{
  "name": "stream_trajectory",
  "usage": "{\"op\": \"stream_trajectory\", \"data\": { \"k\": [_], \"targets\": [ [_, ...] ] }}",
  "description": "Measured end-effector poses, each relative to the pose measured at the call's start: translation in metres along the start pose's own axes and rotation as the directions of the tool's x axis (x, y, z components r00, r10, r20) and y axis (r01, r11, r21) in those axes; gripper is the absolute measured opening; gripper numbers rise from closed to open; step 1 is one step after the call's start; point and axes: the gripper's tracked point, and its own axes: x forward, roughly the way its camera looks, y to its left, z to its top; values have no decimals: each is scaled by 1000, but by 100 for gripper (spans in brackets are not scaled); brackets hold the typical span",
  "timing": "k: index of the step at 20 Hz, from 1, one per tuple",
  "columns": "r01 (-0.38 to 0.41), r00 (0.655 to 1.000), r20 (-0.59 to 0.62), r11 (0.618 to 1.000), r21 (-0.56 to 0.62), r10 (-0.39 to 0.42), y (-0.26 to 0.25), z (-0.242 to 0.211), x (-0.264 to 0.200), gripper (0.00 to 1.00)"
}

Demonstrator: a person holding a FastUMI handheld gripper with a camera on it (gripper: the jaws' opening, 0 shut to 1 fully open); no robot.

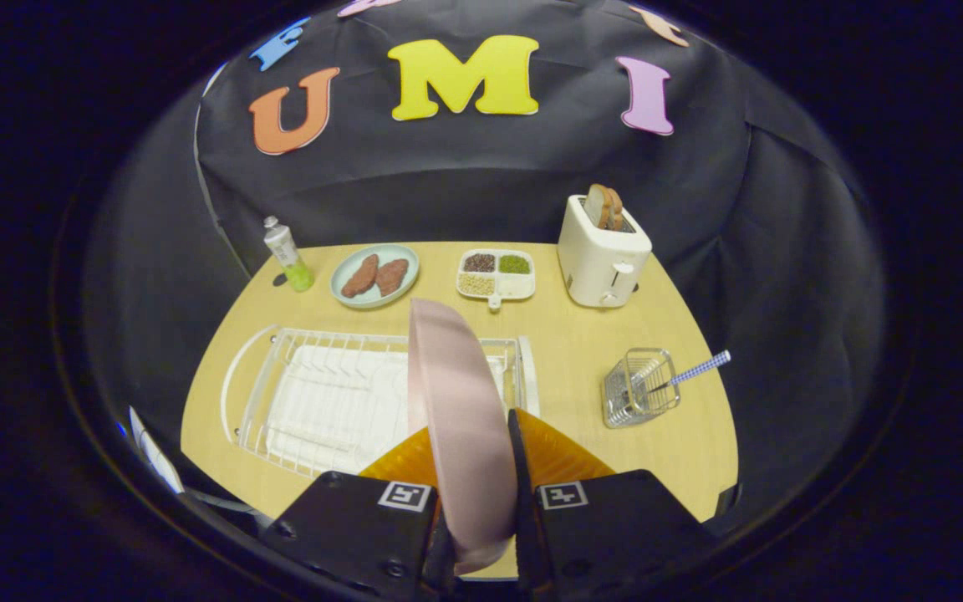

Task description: Take the plate from the dish rack, then take the spoon from the basket and place it into the plate.

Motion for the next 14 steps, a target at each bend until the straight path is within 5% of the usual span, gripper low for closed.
{"op": "stream_trajectory", "data": {
  "k": [8,14],
  "targets": [
    [-192,978,-49,967,169,203,-7,-165,8,33],
    [-254,958,-44,909,330,283,-22,-202,33,33]
  ]
}}
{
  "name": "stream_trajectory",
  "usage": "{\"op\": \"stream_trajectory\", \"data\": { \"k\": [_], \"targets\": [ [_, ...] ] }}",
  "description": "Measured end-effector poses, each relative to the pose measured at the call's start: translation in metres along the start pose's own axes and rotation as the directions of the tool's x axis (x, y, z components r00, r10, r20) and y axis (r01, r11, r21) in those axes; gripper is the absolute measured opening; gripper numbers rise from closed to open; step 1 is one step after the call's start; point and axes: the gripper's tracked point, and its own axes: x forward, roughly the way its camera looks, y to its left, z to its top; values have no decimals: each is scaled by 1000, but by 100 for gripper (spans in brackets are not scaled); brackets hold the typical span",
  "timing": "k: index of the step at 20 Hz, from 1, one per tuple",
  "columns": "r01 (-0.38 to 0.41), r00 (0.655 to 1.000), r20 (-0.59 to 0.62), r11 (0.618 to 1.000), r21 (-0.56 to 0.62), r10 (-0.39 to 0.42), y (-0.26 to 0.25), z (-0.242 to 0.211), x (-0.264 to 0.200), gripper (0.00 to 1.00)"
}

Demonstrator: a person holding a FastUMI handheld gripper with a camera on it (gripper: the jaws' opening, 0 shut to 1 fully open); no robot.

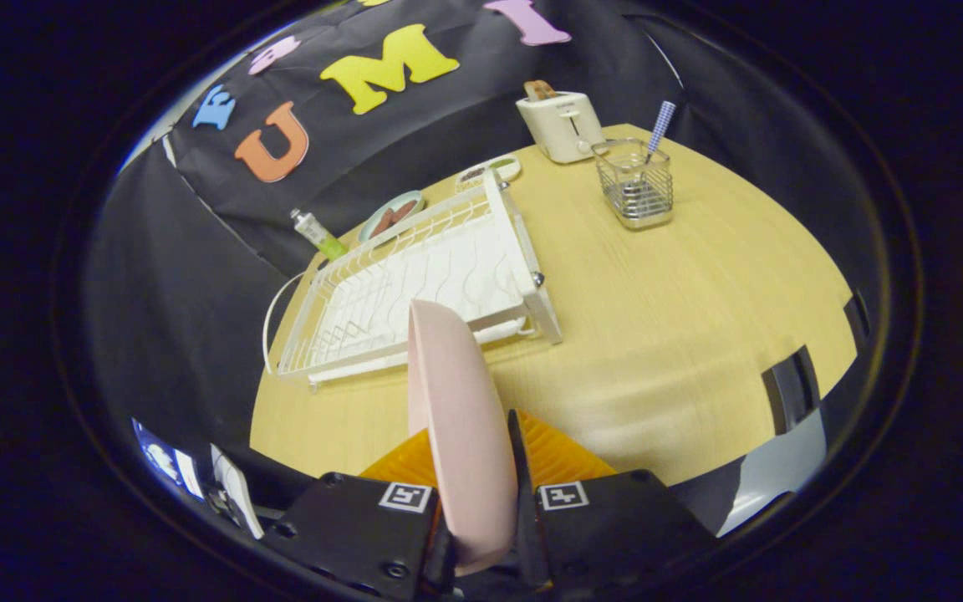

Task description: Take the plate from the dish rack, then take the spoon from the basket and place it into the plate.

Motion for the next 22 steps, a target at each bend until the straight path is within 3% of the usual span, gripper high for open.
{"op": "stream_trajectory", "data": {
  "k": [6,8,11,15,18,22],
  "targets": [
    [-60,998,-33,997,52,62,-11,-2,14,34],
    [-44,999,-9,998,35,44,-19,5,17,36],
    [-49,999,-7,998,46,50,-23,10,24,50],
    [-59,998,-17,997,46,60,-24,9,34,50],
    [-60,998,29,998,-6,60,-21,19,31,50],
    [-10,988,152,995,-103,25,-26,42,8,60]
  ]
}}
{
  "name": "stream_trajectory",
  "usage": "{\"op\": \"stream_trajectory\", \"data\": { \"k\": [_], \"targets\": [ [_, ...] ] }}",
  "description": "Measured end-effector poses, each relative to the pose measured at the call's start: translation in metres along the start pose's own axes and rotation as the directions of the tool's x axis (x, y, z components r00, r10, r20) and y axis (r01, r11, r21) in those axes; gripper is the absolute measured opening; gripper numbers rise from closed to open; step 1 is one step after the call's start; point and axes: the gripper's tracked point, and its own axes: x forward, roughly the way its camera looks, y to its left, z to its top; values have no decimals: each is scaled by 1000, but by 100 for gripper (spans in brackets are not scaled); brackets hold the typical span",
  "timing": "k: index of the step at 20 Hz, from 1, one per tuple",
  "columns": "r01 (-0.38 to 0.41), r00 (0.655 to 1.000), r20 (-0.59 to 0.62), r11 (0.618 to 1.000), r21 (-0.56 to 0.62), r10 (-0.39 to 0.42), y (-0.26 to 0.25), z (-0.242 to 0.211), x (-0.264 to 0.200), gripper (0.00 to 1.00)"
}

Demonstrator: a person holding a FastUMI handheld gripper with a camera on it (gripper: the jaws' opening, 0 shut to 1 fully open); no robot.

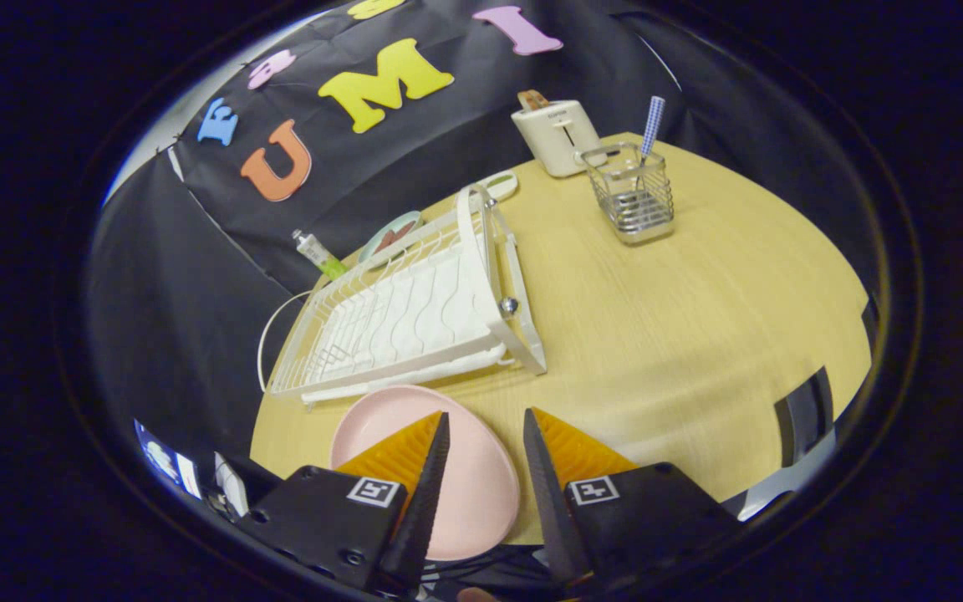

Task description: Take the plate from the dish rack, then take the spoon from the basket and place it into the plate.

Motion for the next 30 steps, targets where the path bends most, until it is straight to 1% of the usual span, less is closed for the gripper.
{"op": "stream_trajectory", "data": {
  "k": [2,4,6,7,10,13,14,15,16,18,21,26,29,30],
  "targets": [
    [26,996,87,998,-60,-20,-3,16,-14,65],
    [55,983,181,993,-106,-35,-7,34,-31,75],
    [88,964,261,986,-145,-48,-12,51,-49,89],
    [104,953,299,981,-165,-51,-13,59,-59,93],
    [146,914,403,961,-235,-40,-16,81,-88,94],
    [222,850,525,936,-273,-49,-38,107,-109,94],
    [233,837,545,932,-276,-48,-46,112,-111,94],
    [235,831,554,931,-279,-45,-53,115,-110,95],
    [231,831,555,931,-284,-37,-60,119,-108,94],
    [253,824,564,923,-289,-49,-87,130,-100,95],
    [257,815,577,928,-268,-59,-119,154,-81,95],
    [226,831,554,942,-250,-52,-155,205,-27,95],
    [212,853,519,941,-262,-48,-165,229,11,93],
    [217,862,503,940,-264,-57,-169,234,23,93]
  ]
}}
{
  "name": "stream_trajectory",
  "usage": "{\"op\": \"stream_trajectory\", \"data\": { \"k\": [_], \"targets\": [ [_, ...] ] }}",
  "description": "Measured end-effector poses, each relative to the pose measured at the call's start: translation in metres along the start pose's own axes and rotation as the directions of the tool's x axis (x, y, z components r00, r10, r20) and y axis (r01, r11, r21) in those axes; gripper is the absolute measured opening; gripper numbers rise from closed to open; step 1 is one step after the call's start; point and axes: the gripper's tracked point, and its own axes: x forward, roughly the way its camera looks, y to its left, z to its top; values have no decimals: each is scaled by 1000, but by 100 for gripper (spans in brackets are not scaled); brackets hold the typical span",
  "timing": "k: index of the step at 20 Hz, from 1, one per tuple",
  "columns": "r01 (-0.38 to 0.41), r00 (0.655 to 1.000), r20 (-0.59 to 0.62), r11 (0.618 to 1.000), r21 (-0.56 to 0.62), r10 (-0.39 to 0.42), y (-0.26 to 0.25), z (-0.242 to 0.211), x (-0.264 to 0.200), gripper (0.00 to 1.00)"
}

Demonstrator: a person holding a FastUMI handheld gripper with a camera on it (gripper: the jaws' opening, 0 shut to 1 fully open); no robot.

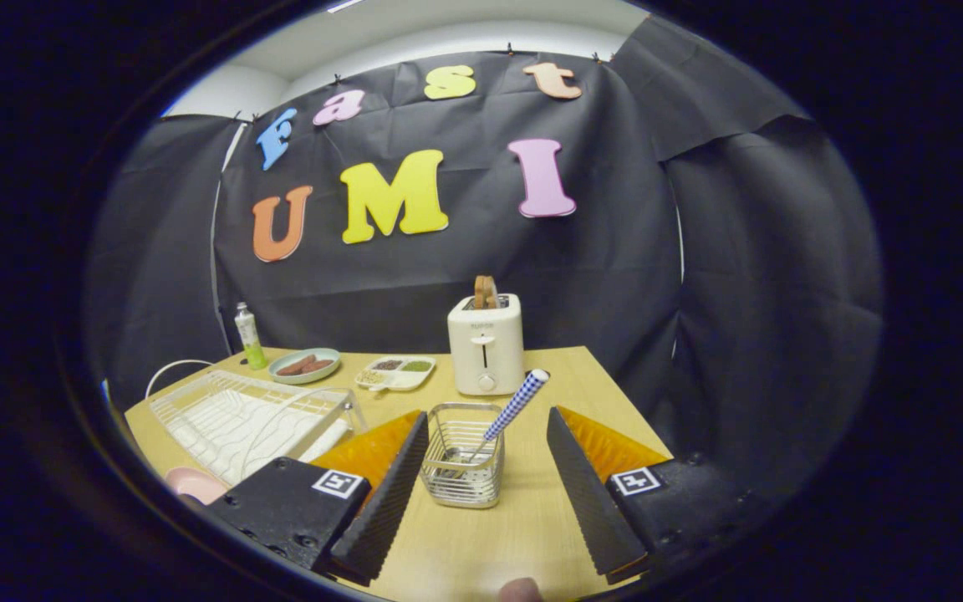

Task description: Take the plate from the dish rack, then take the spoon from the basket and place it into the plate.

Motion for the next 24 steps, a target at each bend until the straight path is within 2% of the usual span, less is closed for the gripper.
{"op": "stream_trajectory", "data": {
  "k": [3,7,9,11,15,18,19,21,24],
  "targets": [
    [8,1000,-15,1000,-3,-8,-4,-2,27,92],
    [-2,1000,-30,999,39,3,-7,-3,48,83],
    [-9,999,-38,999,52,11,-7,-2,55,72],
    [-15,999,-44,998,62,18,-2,-4,55,53],
    [-28,998,-48,997,70,32,8,-2,52,28],
    [-77,995,-62,994,80,82,28,4,41,21],
    [-81,994,-69,993,88,87,34,4,40,15],
    [-69,994,-79,993,100,77,38,5,39,9],
    [-21,997,-67,993,118,29,33,11,33,8]
  ]
}}
